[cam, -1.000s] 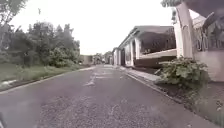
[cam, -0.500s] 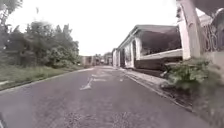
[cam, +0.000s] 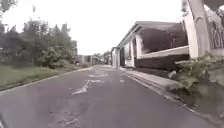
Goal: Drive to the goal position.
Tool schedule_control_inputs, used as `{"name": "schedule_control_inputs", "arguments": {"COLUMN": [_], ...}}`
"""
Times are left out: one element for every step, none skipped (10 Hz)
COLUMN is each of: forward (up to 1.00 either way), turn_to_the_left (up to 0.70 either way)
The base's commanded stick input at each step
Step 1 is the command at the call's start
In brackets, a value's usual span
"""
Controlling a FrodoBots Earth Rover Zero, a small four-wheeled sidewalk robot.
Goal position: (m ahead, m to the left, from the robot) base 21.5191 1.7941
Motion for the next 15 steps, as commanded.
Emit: {"name": "schedule_control_inputs", "arguments": {"forward": [0.70, 0.70, 0.70, 0.70, 0.70, 0.70, 0.70, 0.70, 0.70, 0.70, 0.70, 0.70, 0.70, 0.70, 0.70], "turn_to_the_left": [0.00, 0.00, 0.00, 0.00, 0.00, 0.00, 0.00, 0.00, 0.00, 0.00, 0.00, 0.00, 0.00, 0.00, 0.00]}}
